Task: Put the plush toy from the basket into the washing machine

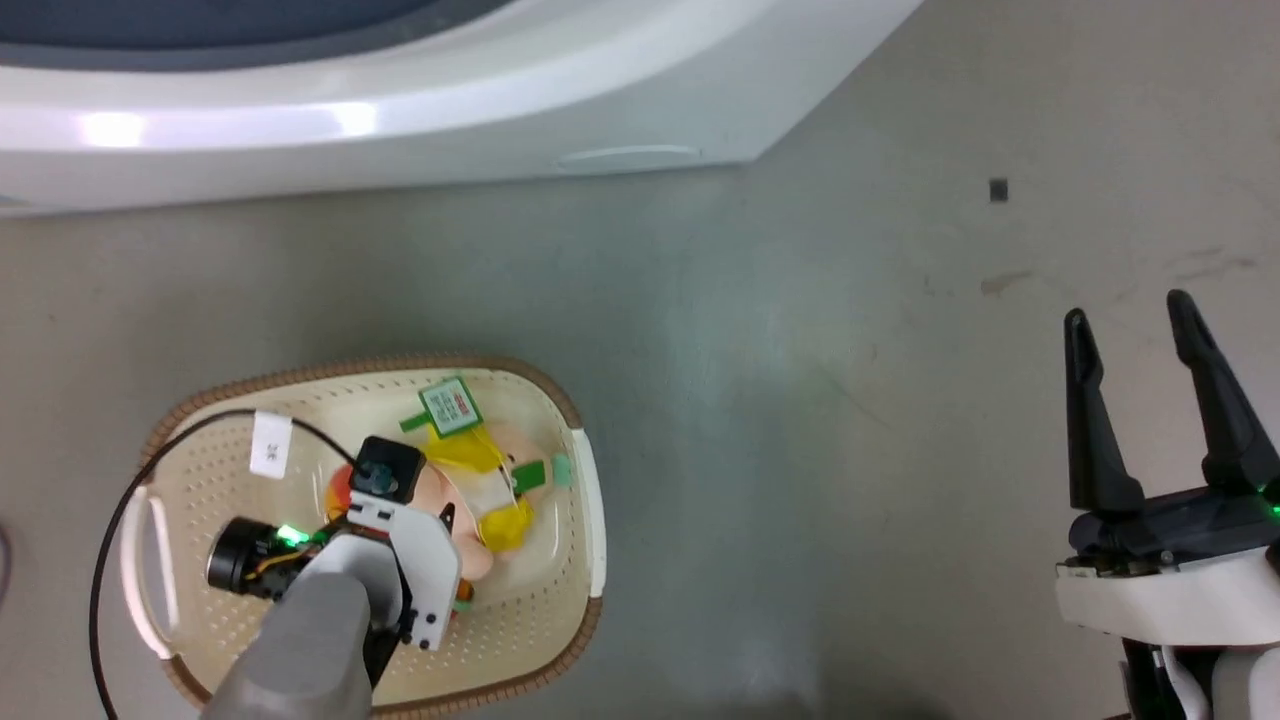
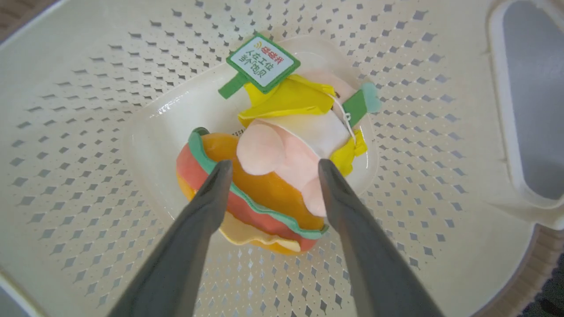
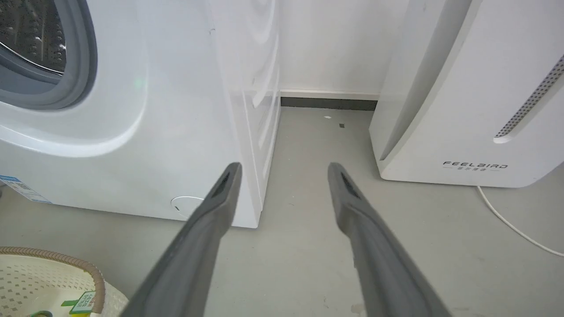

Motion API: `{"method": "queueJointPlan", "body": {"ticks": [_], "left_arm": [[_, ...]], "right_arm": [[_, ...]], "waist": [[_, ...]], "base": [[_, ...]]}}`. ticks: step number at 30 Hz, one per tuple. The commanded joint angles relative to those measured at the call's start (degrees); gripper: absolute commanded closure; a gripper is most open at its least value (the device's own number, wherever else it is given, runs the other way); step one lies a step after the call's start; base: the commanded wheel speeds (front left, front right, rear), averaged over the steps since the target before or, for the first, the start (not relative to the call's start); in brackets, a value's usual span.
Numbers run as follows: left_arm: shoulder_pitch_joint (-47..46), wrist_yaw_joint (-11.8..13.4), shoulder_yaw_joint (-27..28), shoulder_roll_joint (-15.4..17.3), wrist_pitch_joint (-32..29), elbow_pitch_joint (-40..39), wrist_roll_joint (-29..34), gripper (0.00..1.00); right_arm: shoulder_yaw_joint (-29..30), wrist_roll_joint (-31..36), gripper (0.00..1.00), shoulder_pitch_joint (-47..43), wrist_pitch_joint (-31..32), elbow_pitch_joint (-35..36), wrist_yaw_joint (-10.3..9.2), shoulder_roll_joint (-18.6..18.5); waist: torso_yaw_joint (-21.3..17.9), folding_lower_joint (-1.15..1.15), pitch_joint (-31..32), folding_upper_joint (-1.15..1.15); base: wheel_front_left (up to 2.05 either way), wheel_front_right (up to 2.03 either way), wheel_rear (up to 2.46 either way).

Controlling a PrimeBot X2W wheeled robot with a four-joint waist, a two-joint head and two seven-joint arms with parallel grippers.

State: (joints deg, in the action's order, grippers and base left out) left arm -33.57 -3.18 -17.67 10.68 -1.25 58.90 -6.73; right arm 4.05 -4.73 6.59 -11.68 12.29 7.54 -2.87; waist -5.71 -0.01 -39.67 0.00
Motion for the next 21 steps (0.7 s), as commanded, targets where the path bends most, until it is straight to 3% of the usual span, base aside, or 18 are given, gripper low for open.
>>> {"method": "queueJointPlan", "body": {"ticks": [1,21], "left_arm": [[-2.6,0.0,-1.1,0.6,0.0,2.2,0.1,0.0],[-11.4,-0.7,-6.7,1.8,1.5,13.4,-1.4,0.0]], "right_arm": [[0.4,-0.5,0.0,1.3,-0.7,1.0,-0.04,0.0],[1.7,-1.3,0.0,2.7,-3.0,3.8,-0.05,0.0]], "waist": [[-0.4,0.01,-2.7,0.0],[-1.4,0.01,-13.1,0.0]], "base": [[0.0,0.0,0.0],[0.0,0.0,0.0]]}}
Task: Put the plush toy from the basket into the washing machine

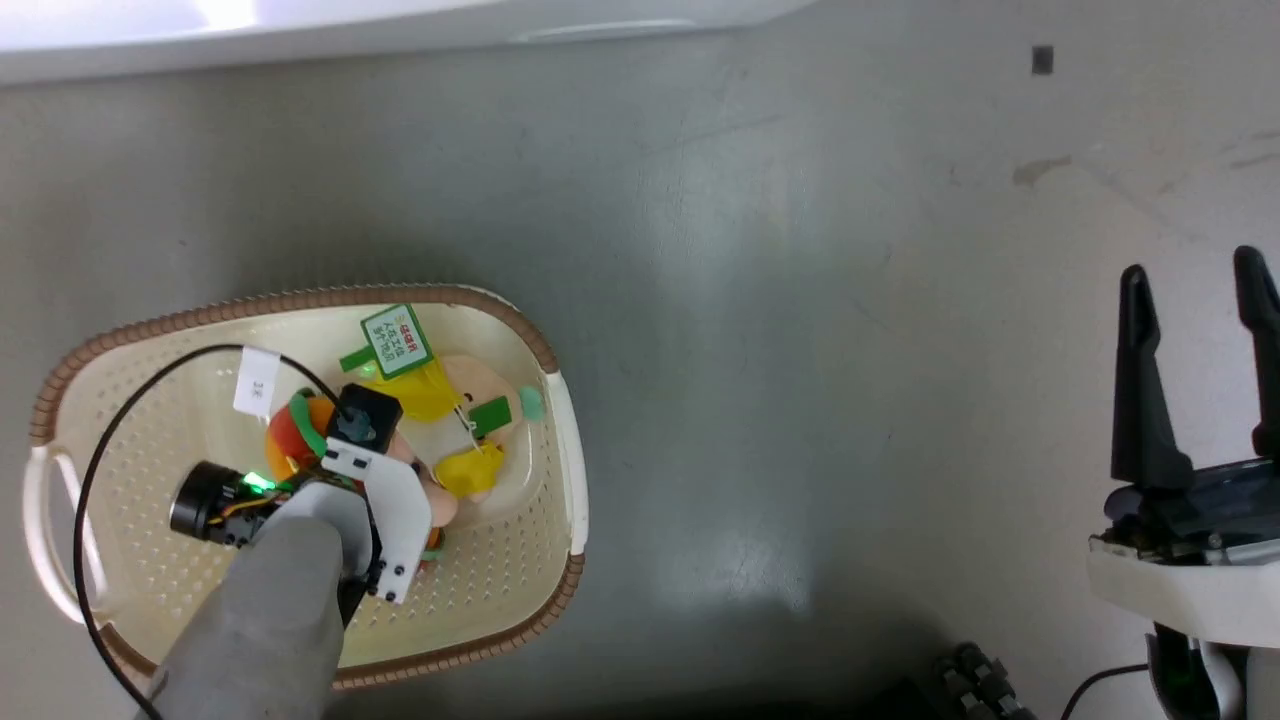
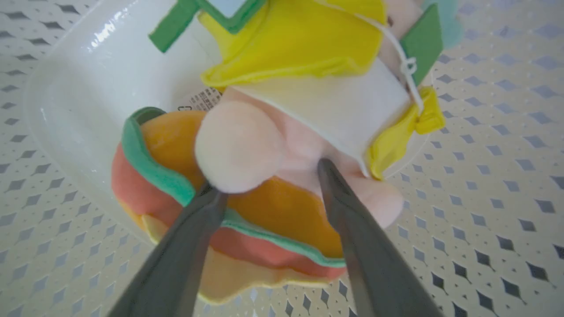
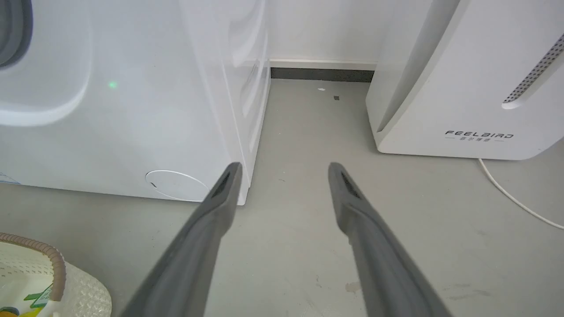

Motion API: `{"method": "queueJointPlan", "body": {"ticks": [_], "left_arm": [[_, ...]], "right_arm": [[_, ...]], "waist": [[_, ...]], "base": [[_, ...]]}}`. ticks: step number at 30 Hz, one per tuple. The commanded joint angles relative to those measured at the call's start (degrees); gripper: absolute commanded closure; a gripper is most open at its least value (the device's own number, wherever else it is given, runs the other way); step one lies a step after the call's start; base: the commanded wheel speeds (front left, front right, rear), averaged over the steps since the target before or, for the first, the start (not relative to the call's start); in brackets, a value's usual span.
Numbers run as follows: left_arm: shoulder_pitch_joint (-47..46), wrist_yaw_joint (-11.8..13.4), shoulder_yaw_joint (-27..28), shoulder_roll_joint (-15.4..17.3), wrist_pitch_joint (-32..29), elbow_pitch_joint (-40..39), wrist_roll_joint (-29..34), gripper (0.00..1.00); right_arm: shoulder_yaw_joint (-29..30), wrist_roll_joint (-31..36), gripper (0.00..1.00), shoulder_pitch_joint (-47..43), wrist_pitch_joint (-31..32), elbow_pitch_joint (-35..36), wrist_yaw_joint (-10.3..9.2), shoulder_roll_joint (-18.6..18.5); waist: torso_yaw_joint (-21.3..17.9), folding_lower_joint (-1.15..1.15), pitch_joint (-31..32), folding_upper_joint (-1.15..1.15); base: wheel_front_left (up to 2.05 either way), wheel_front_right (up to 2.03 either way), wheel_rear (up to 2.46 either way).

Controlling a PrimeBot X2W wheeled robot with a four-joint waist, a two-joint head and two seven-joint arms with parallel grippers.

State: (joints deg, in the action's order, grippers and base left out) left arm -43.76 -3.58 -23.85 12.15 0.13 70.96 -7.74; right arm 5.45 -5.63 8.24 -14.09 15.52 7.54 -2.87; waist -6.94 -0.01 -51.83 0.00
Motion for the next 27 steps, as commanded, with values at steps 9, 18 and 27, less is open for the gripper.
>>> {"method": "queueJointPlan", "body": {"ticks": [9,18,27], "left_arm": [[-2.1,-1.6,-1.2,-0.2,-0.5,3.0,-2.3,1.0],[0.8,-1.1,-1.0,-0.8,2.6,3.0,-3.8,1.0],[6.5,-0.7,0.5,-2.5,8.0,3.0,-6.8,1.0]], "right_arm": [[0.9,0.0,0.0,1.7,-0.9,0.9,-0.05,0.0],[0.6,-0.3,0.0,2.3,-0.9,-0.7,-0.05,0.0],[0.6,-0.3,0.0,1.4,-0.9,-3.4,-0.05,0.0]], "waist": [[0.1,0.01,-2.3,0.0],[0.3,0.01,3.5,0.0],[1.3,0.01,14.9,0.0]], "base": [[0.0,0.0,0.0],[0.0,0.0,0.0],[0.0,0.0,0.0]]}}
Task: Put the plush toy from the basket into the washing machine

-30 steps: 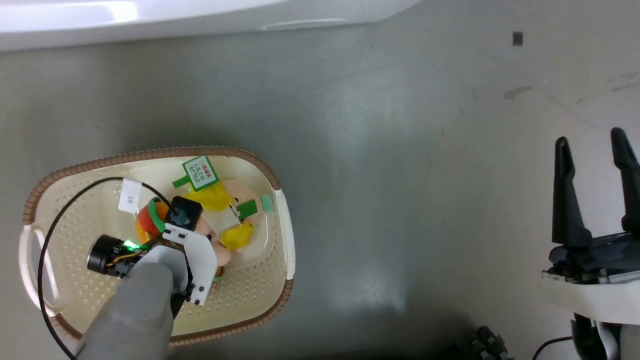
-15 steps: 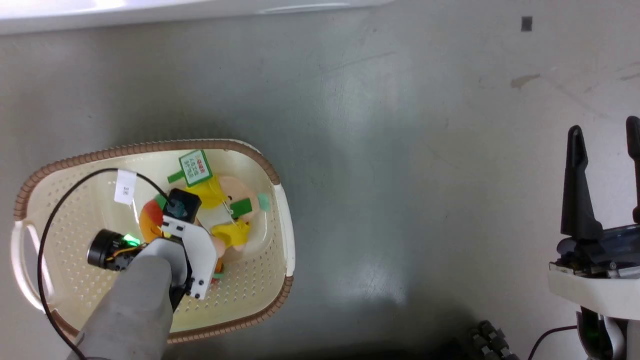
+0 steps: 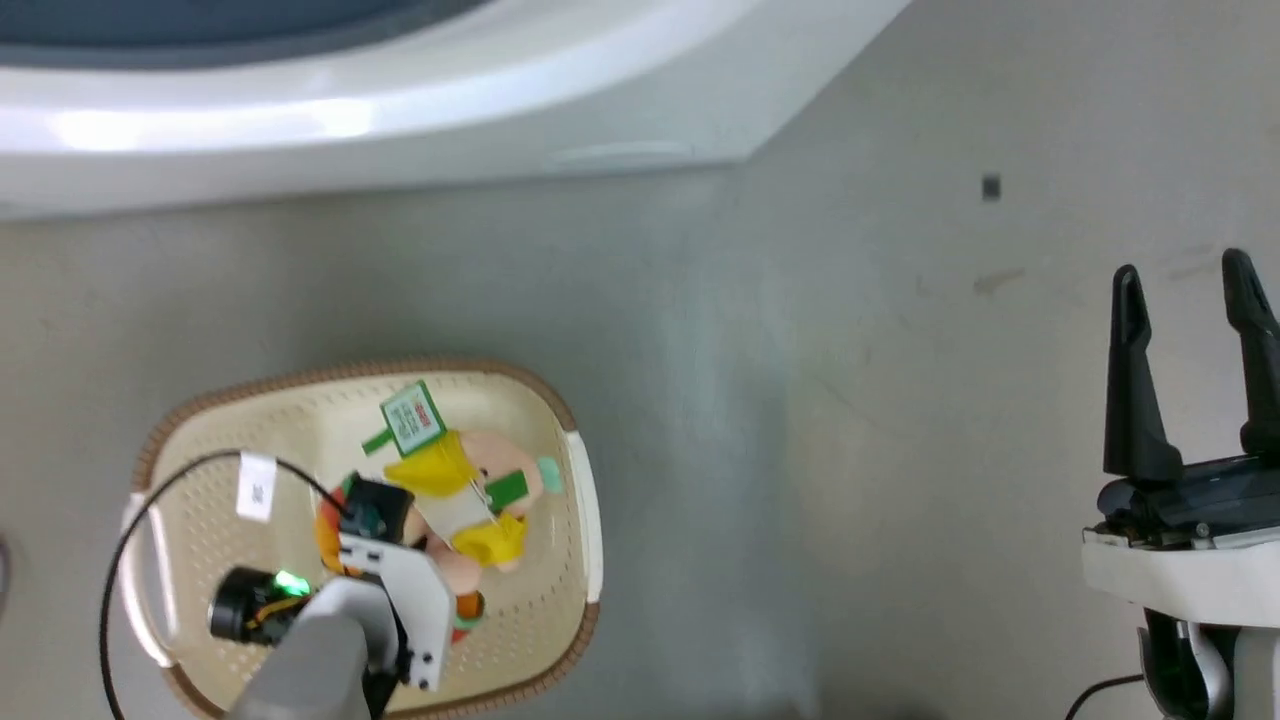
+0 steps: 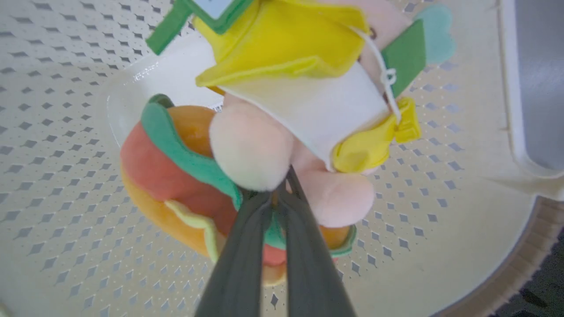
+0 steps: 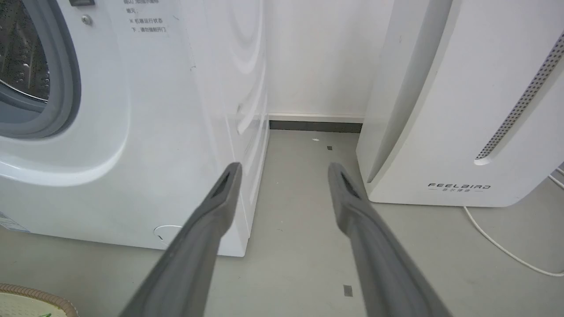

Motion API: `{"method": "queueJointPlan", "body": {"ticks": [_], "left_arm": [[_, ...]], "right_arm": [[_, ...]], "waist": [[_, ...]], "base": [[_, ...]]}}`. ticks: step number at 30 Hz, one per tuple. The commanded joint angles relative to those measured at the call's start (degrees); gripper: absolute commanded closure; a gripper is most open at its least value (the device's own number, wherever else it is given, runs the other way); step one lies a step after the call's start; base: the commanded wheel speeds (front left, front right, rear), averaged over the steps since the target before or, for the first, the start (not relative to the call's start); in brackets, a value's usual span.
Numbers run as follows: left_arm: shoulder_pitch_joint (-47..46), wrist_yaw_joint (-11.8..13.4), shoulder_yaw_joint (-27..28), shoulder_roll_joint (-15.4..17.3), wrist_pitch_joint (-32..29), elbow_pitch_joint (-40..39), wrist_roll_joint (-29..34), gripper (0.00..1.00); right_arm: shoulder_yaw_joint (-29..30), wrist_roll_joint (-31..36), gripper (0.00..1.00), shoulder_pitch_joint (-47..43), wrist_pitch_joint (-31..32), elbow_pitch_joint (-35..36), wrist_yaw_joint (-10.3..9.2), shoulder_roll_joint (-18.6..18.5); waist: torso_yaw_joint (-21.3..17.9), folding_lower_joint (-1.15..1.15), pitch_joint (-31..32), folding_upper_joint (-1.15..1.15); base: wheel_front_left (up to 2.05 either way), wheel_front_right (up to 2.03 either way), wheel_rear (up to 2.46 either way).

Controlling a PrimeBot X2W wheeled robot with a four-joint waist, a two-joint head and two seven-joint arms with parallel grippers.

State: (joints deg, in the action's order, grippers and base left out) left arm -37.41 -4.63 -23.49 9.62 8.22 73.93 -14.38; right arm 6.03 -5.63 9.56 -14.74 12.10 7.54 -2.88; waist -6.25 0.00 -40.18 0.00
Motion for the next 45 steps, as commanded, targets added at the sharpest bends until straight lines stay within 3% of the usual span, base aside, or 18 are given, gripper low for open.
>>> {"method": "queueJointPlan", "body": {"ticks": [1,13,23,32,40,45], "left_arm": [[0.9,0.3,0.0,-0.2,0.6,0.0,-0.3,1.0],[8.5,1.1,2.0,-1.7,6.7,-3.0,-3.3,1.0],[18.0,3.5,5.6,-0.4,6.8,-24.7,-1.3,1.0],[26.3,4.7,10.7,-1.2,6.8,-44.4,2.2,1.0],[27.9,4.9,14.7,-1.3,6.8,-58.0,5.2,1.0],[25.3,4.2,16.4,0.4,6.8,-62.7,6.7,1.0]], "right_arm": [[-0.1,-0.2,0.0,-0.2,-0.3,-0.3,-0.05,0.0],[0.9,-0.4,0.0,-4.0,-0.3,-2.5,-0.05,0.0],[1.9,-1.2,0.0,-6.9,-0.3,-3.6,-0.05,0.0],[2.1,-1.7,0.0,-10.1,-0.3,-4.3,-0.05,0.0],[2.0,-2.1,0.0,-10.8,-0.3,-4.0,-0.05,0.0],[1.7,-2.3,0.0,-10.5,-0.3,-3.5,-0.05,0.0]], "waist": [[0.8,0.0,4.4,0.0],[4.4,0.0,16.7,0.0],[7.2,0.0,23.5,0.0],[8.6,0.0,29.0,0.0],[7.6,0.0,29.7,0.0],[6.0,0.0,27.6,0.0]], "base": [[0.0,0.0,0.0],[0.0,0.0,0.0],[0.0,0.0,0.0],[0.0,0.0,0.0],[0.0,0.0,0.0],[0.0,0.0,0.0]]}}
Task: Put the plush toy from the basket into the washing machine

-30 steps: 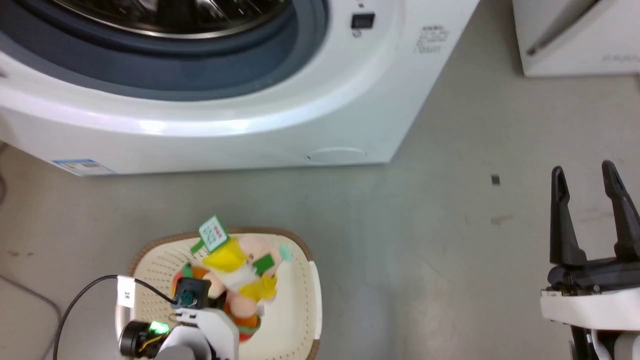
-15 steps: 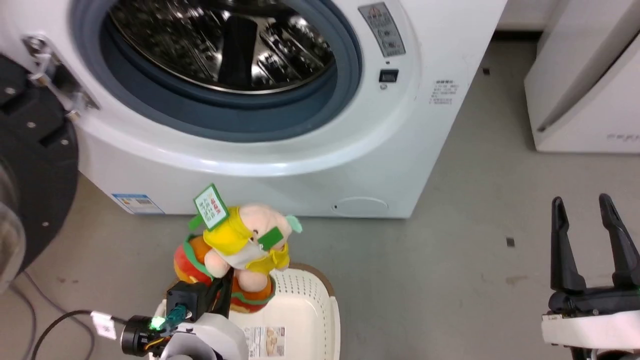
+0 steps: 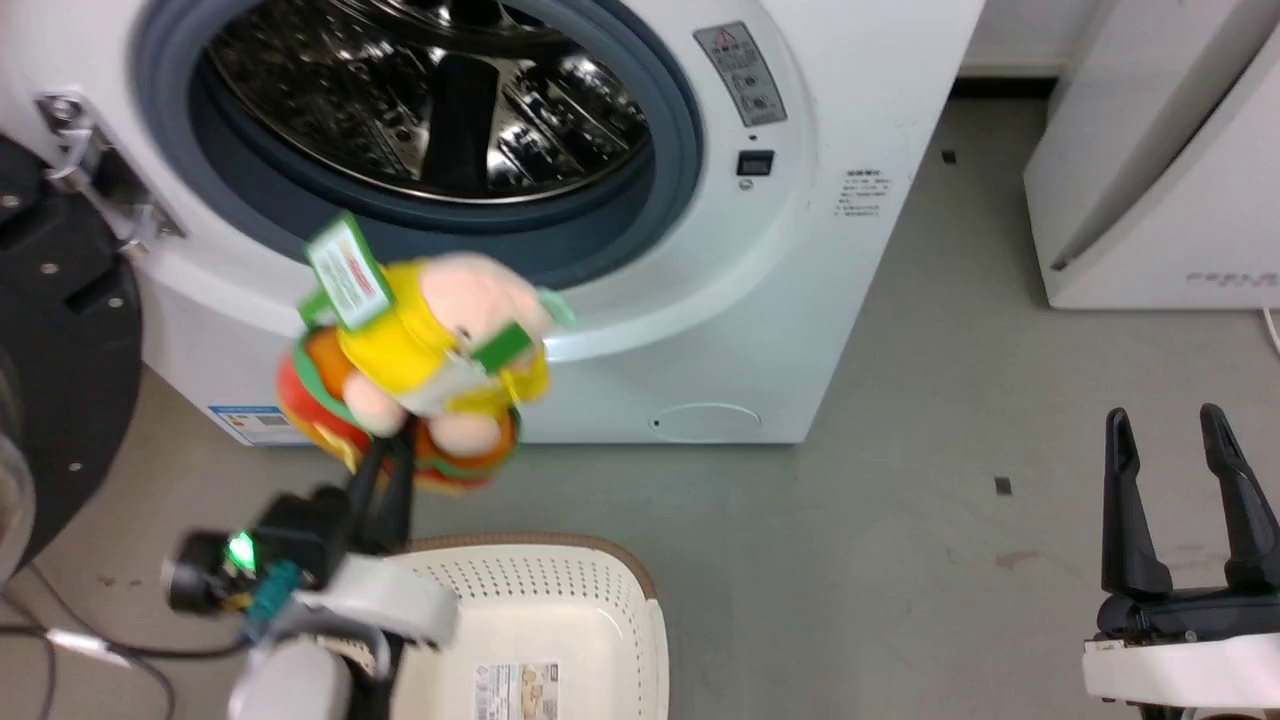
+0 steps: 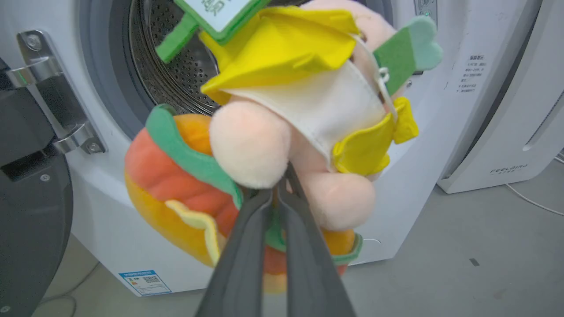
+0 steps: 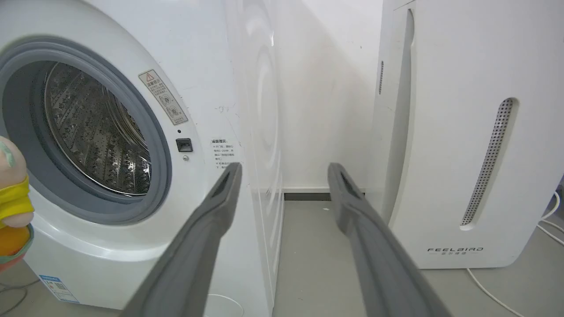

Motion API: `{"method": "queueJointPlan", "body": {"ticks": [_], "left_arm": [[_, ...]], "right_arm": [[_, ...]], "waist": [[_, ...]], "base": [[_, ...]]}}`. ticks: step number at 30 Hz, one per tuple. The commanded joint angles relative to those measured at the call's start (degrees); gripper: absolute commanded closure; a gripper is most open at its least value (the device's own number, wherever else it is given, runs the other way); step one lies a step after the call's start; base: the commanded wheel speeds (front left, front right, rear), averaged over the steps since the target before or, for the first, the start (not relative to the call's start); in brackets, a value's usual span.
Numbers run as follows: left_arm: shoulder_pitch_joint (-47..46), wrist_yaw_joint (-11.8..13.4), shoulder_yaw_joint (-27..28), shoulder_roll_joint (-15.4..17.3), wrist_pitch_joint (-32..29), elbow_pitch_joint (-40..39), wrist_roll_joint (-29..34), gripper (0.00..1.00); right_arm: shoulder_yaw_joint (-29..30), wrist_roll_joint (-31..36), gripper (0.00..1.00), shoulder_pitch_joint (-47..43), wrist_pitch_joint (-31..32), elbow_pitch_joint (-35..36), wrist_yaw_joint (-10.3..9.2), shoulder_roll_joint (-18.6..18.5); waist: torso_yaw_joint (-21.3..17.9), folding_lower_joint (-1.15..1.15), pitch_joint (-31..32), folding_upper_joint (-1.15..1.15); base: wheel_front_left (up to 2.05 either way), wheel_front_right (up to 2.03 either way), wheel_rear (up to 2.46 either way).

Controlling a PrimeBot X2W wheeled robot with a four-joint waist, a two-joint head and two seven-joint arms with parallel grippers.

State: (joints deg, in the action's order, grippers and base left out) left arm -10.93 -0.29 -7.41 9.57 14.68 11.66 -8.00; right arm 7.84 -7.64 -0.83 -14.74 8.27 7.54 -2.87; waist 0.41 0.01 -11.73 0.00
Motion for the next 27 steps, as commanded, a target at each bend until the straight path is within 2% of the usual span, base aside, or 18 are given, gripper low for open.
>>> {"method": "queueJointPlan", "body": {"ticks": [1,7,18,25,26,27], "left_arm": [[-2.3,-0.5,0.7,1.0,0.3,-0.6,0.4,1.0],[-10.4,-2.2,1.7,4.6,-2.0,0.5,0.6,1.0],[-36.1,-6.0,1.4,14.9,-17.2,6.0,0.6,1.0],[-53.5,-7.1,-2.8,21.7,-24.1,13.2,1.1,1.0],[-60.0,-7.2,-7.7,23.3,-28.6,17.0,-0.9,1.0],[-62.1,-7.2,-9.3,24.1,-29.9,18.0,-1.6,1.0]], "right_arm": [[-0.1,-0.3,0.0,0.1,-0.3,0.5,-0.05,0.0],[-0.4,-0.6,0.0,1.6,-0.3,0.9,-0.05,0.0],[-0.9,-3.3,0.0,7.8,-0.3,1.8,-0.05,0.0],[-1.6,-4.9,0.0,11.0,-0.3,1.8,-0.05,0.0],[-1.8,-5.8,0.0,12.0,-0.3,1.9,-0.05,0.0],[-2.0,-6.0,0.0,12.4,-0.3,2.0,-0.05,0.0]], "waist": [[-1.0,-0.01,-1.5,0.0],[-3.4,-0.01,-6.3,0.0],[-9.5,-0.01,-21.0,0.0],[-12.0,-0.01,-28.5,0.0],[-12.5,-0.01,-30.7,0.0],[-12.7,-0.01,-31.3,0.0]], "base": [[0.0,0.0,0.0],[0.0,0.0,0.0],[0.0,0.0,0.0],[0.0,0.0,0.0],[0.0,0.0,0.0],[0.0,0.0,0.0]]}}
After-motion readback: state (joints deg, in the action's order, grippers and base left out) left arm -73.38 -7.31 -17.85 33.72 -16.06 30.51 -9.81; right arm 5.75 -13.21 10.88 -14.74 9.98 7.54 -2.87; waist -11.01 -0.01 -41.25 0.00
